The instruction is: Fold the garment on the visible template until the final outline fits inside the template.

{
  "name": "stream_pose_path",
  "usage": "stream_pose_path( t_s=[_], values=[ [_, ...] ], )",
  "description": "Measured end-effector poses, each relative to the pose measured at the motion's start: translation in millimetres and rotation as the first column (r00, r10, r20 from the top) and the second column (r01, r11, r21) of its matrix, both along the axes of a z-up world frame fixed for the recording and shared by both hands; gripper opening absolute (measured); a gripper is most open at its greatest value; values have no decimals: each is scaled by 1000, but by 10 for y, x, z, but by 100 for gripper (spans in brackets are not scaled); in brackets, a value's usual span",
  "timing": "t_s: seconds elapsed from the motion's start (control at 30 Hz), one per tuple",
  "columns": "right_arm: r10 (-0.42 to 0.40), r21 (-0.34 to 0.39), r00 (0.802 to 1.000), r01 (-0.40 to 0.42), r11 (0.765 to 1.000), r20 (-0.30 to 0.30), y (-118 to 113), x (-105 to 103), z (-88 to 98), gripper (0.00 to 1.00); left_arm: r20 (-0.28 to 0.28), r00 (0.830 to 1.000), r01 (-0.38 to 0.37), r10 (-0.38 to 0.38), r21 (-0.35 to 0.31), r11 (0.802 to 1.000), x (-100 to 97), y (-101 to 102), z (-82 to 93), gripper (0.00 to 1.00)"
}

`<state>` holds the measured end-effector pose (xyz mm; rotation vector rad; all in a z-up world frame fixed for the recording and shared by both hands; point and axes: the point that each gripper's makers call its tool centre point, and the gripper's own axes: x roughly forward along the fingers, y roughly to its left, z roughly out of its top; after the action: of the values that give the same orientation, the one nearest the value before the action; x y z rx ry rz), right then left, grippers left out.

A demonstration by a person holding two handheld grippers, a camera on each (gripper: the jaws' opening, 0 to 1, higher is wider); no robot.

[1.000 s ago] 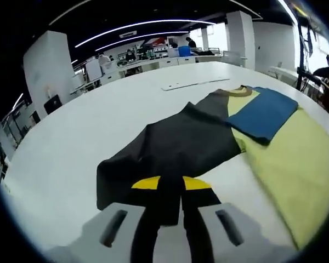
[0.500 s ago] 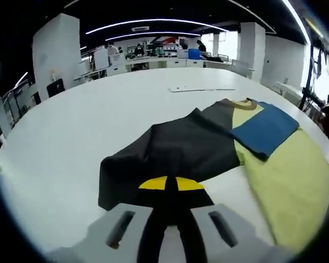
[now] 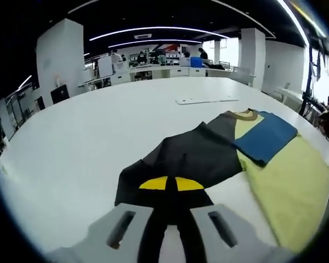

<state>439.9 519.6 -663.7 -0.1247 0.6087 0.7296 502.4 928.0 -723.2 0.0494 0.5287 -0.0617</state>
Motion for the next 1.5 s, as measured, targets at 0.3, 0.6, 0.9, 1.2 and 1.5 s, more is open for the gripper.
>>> stream_pose_path(
  t_s=[0.3,0.6,0.9,1.2,1.5],
  values=[
    [-20,-15,1000,20,1000,7,-76,-46,28,100,39,985,-168,166,40,985,-26,467,154,0],
    [-29,-19,1000,29,999,5,-83,-55,13,100,86,946,-320,313,90,943,-122,907,313,0],
    [-14,-24,1000,14,1000,9,-53,-66,7,100,96,912,-408,399,116,906,-271,1182,416,0],
    [-17,-29,1000,17,999,8,-79,-71,3,100,53,904,-426,423,113,897,-349,1185,359,0],
    [-11,-30,1000,11,999,2,-74,-82,-4,100,-2,896,-440,444,124,889,-434,1200,254,0]
  ],
)
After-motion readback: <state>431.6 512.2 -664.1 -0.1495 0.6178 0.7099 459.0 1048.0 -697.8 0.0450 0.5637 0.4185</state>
